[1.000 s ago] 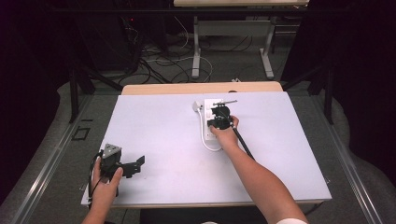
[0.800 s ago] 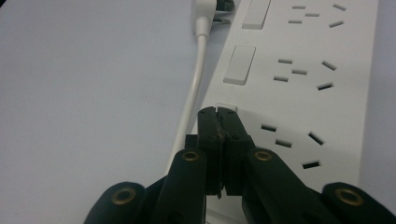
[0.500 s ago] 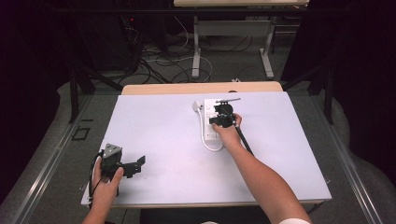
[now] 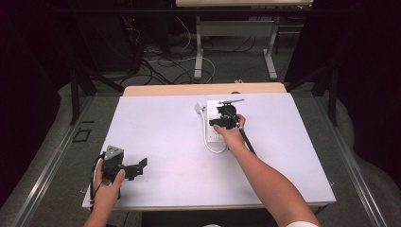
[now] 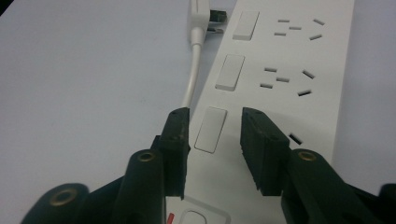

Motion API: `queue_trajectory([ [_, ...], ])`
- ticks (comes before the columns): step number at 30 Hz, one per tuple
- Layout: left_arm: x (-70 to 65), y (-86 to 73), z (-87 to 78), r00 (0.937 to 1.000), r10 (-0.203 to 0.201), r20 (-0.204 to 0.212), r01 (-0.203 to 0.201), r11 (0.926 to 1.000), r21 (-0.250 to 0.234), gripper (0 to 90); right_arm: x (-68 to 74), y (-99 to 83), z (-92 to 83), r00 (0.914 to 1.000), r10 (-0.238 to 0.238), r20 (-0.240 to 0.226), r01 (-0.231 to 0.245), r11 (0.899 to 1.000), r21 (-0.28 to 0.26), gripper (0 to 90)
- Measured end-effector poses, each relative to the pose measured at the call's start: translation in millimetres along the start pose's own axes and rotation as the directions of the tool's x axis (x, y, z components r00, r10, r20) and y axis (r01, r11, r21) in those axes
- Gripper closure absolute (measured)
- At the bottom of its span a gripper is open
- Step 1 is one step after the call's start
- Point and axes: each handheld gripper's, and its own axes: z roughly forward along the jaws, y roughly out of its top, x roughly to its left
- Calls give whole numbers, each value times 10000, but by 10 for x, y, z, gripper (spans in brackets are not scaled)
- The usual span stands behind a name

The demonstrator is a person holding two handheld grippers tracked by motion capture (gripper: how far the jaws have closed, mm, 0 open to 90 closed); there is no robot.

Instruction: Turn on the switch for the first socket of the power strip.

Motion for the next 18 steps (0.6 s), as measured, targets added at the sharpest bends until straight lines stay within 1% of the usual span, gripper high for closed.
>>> queue_trajectory([
  [1,0,0,0,10000,-1,3,1,10000,1,3,6,-1,-2,10000,15,20,-15,10000,-62,533],
  [2,-1,0,0,10000,0,2,0,10000,1,3,6,-1,-2,10000,15,20,-15,10000,-62,533],
  [3,-2,0,0,10000,-4,0,4,10000,-2,3,17,3,-11,10000,78,-3,-78,9999,-64,481],
  [5,-3,1,-2,10000,-5,3,5,10000,3,3,22,9,-21,9999,-25,-138,23,10000,-94,434],
  [6,-3,1,-2,10000,4,-3,-4,10000,-6,3,35,12,-29,9997,64,-246,-65,10000,-59,410],
  [7,-2,0,-3,10000,1,-5,-1,10000,-7,3,35,12,-29,9997,64,-246,-65,10000,-59,410],
  [8,0,0,-5,10000,3,-10,-3,10000,-5,3,46,18,-35,9997,-97,-204,94,9999,-102,371],
  [9,0,0,-5,10000,3,-10,-3,10000,-5,3,46,18,-35,9997,-97,-204,94,9999,-102,371],
  [10,0,2,-8,10000,3,-17,-3,10000,26,3,56,28,-54,9994,-189,-277,186,9998,-84,326],
  [11,0,2,-8,10000,-1,-22,1,10000,13,3,56,28,-54,9994,-189,-277,186,9998,-84,326],
  [12,0,2,-10,10000,17,-30,-17,10000,13,3,61,29,-59,9995,-187,-260,184,9998,-122,303],
  [13,0,3,-11,10000,22,-30,-22,10000,13,3,81,37,-72,9998,-39,-210,37,10000,-80,261],
  [14,0,3,-12,10000,33,-33,-33,10000,12,3,81,37,-72,9998,-39,-210,37,10000,-80,261],
  [16,0,2,-12,10000,31,-33,-31,10000,-6,3,77,46,-74,9997,-180,-174,180,9998,-48,194],
  [17,0,1,-11,10000,19,-33,-19,10000,-36,3,82,47,-77,9997,-168,-167,168,9999,-41,157],
  [18,0,1,-12,10000,14,-35,-14,10000,-38,3,84,46,-79,9996,-227,-149,226,9997,-88,153],
])
